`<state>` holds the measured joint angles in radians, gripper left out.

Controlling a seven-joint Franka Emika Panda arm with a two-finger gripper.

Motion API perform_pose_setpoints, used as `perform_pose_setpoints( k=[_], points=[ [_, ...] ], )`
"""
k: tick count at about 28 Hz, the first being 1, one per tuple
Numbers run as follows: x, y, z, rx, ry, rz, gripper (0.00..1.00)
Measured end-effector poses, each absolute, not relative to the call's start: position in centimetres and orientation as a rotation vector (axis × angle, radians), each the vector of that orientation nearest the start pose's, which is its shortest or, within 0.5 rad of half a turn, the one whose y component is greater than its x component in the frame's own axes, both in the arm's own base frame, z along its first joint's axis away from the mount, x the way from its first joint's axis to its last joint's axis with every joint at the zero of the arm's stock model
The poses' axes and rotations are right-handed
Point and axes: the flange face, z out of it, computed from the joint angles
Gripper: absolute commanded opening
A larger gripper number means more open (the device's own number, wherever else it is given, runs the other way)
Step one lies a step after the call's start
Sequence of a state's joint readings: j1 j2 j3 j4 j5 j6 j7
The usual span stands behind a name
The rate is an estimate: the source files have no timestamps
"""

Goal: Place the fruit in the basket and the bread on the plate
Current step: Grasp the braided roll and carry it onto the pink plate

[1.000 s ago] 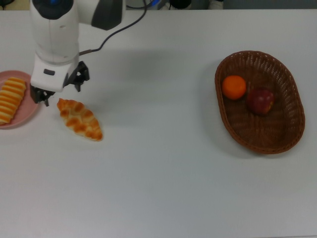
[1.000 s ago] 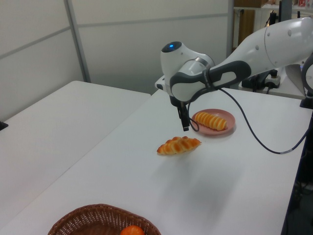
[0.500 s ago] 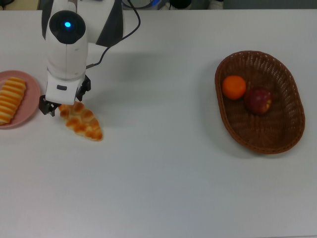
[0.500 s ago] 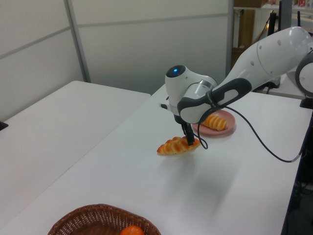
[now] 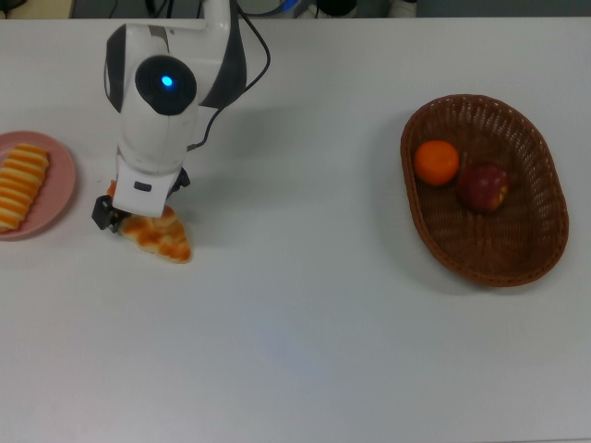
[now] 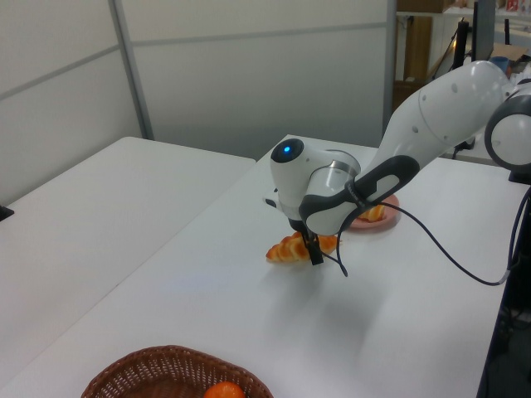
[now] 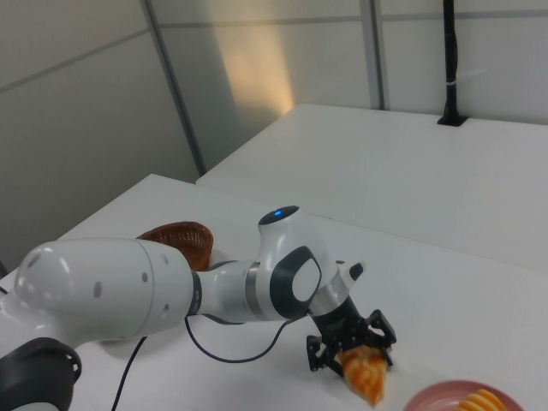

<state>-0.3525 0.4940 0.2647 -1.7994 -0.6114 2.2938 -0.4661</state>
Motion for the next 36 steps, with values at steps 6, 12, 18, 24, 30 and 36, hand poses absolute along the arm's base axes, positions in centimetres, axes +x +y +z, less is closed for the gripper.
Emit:
perform_pose_setpoints(
  k=[6,12,18,24,30,36],
  points=[
    [65.5,-8.4,28.6,-3.262,-1.217,0.068,0.00],
    [66.2,-8.8,29.6,-3.306,-0.928,-0.088,0.00],
    [68.0,-11.3,33.7,-3.249,-0.489,-0.334,0.00],
    [68.3,-15.0,37.4,-3.220,-0.050,-0.458,0.00],
    [66.3,-19.6,38.5,-3.234,0.149,-0.421,0.00],
    [63.7,-23.0,37.3,-3.256,0.140,-0.344,0.00]
  ],
)
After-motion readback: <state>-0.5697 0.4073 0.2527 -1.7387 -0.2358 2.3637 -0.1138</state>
